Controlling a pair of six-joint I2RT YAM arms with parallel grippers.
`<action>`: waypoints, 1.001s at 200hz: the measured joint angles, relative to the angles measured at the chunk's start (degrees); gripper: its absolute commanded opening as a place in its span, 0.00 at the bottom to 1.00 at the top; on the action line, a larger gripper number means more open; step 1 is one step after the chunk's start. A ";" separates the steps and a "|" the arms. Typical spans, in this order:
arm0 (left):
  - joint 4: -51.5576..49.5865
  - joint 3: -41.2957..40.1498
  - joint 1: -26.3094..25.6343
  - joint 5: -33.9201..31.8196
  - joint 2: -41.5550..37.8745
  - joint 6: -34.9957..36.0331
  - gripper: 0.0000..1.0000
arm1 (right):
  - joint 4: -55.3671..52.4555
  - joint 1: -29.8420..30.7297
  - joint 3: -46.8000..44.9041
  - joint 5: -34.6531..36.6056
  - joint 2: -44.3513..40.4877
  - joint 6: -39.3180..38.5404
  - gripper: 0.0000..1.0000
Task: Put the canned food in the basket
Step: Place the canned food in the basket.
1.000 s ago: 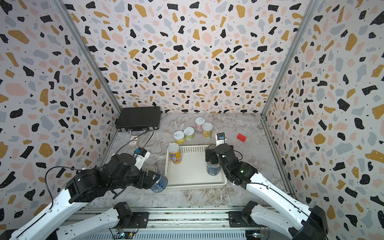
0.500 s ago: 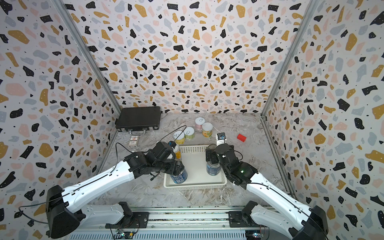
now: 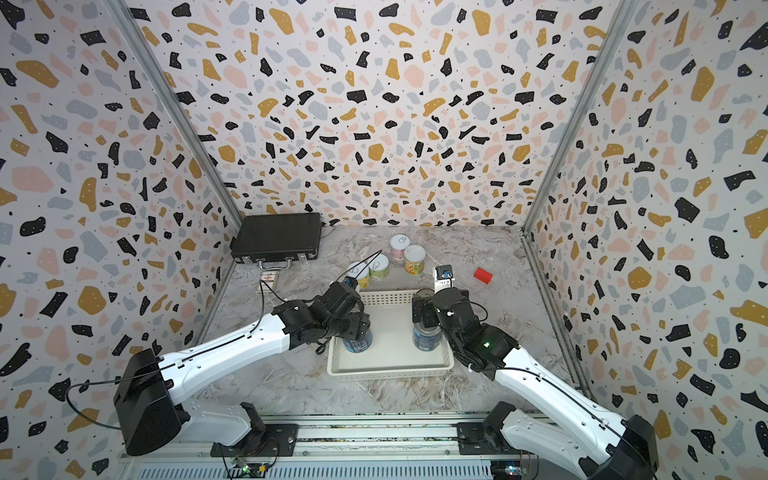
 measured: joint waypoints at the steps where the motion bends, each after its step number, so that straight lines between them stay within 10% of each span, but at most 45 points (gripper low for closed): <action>1: 0.13 -0.02 0.00 -0.13 0.15 0.00 0.46 | 0.00 0.00 0.00 -0.02 0.00 0.00 1.00; 200: 7.28 -3.65 1.33 -9.57 7.17 -4.85 0.49 | 0.00 0.00 0.00 -1.09 -0.07 0.04 1.00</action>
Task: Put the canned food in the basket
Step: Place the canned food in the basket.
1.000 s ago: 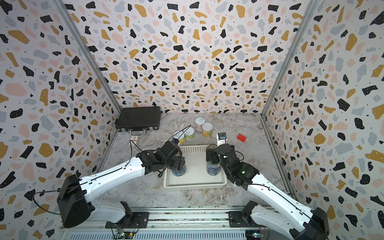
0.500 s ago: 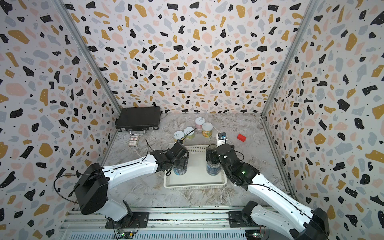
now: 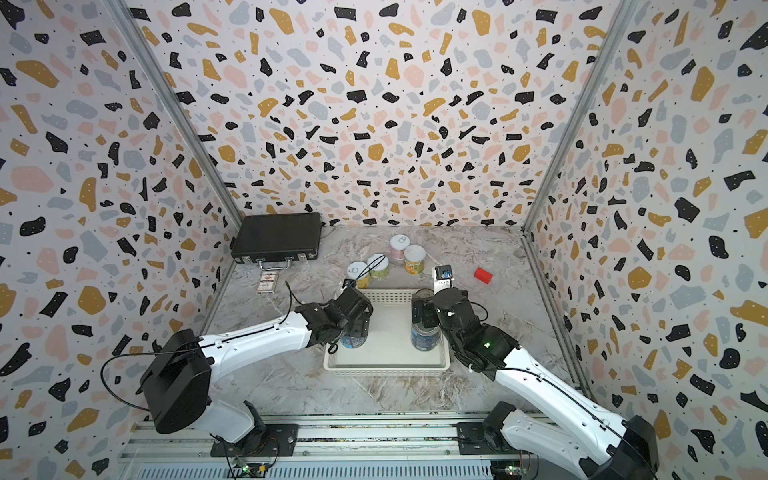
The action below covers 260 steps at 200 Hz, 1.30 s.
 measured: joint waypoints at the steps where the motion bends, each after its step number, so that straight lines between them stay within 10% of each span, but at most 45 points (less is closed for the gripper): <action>1: -0.02 0.00 0.00 -0.04 0.00 -0.02 0.49 | 0.00 0.00 0.00 0.00 0.00 0.00 1.00; 68: 0.13 -0.46 0.42 -3.72 -0.37 -2.40 1.00 | 0.00 0.00 0.00 0.00 0.00 0.00 1.00; 208: -9.03 6.99 2.38 -7.63 -16.85 -2.36 1.00 | 0.00 -0.04 0.00 0.26 0.02 0.00 1.00; 260: -5.73 1.46 16.63 -5.25 -28.70 -4.68 0.99 | -1.99 -0.04 0.59 5.64 0.22 1.84 1.00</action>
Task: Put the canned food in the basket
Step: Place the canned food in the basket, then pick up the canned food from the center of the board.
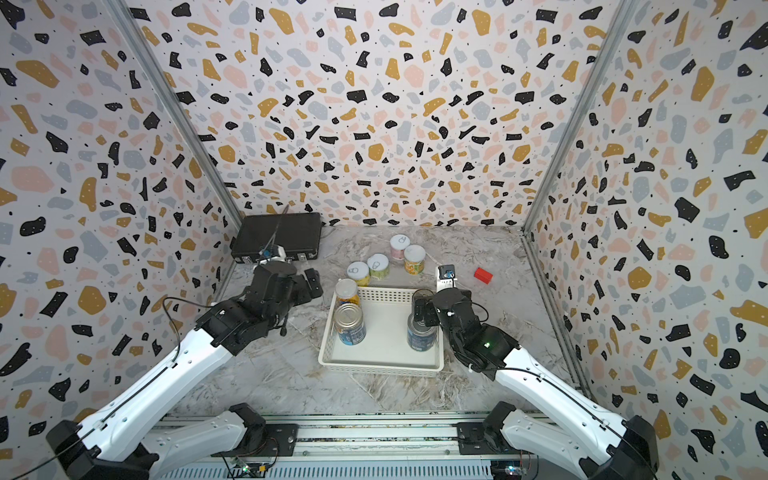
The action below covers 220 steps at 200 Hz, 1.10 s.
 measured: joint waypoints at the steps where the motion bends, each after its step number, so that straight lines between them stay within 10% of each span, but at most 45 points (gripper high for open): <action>1: 0.04 -0.24 0.17 -0.04 -0.17 -0.04 1.00 | -0.09 0.00 0.07 0.15 0.04 0.13 1.00; 128: 1.11 -10.19 9.64 3.72 -4.87 -2.49 1.00 | 4.31 -1.62 1.22 8.87 -0.70 -5.86 1.00; 220: 1.75 -10.19 10.34 6.67 -4.48 -2.49 1.00 | -4.55 -16.11 33.70 -7.13 38.77 -5.51 1.00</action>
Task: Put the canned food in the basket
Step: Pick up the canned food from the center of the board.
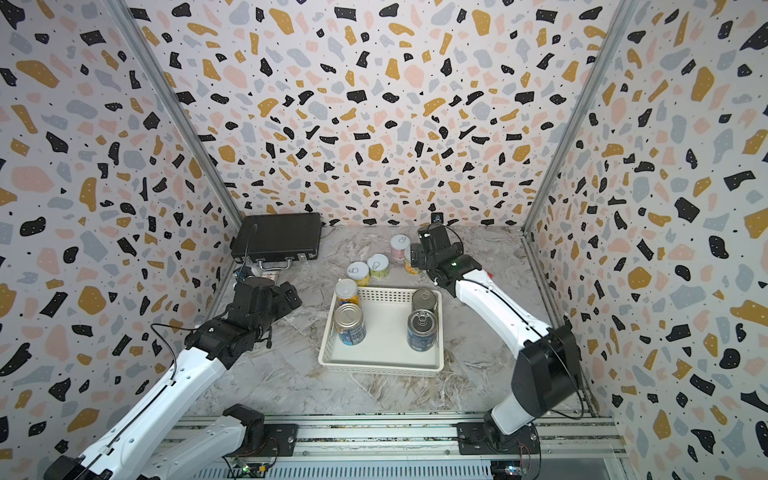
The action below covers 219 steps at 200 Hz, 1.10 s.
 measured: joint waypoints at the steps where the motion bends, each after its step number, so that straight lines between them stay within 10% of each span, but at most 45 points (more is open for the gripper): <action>1: 0.02 0.00 0.00 0.02 0.04 0.00 1.00 | -0.07 -0.09 0.17 -0.13 0.22 0.00 1.00; 219: 0.94 0.00 0.13 2.19 1.07 0.00 1.00 | -9.38 -5.16 27.61 -20.11 34.58 -5.97 1.00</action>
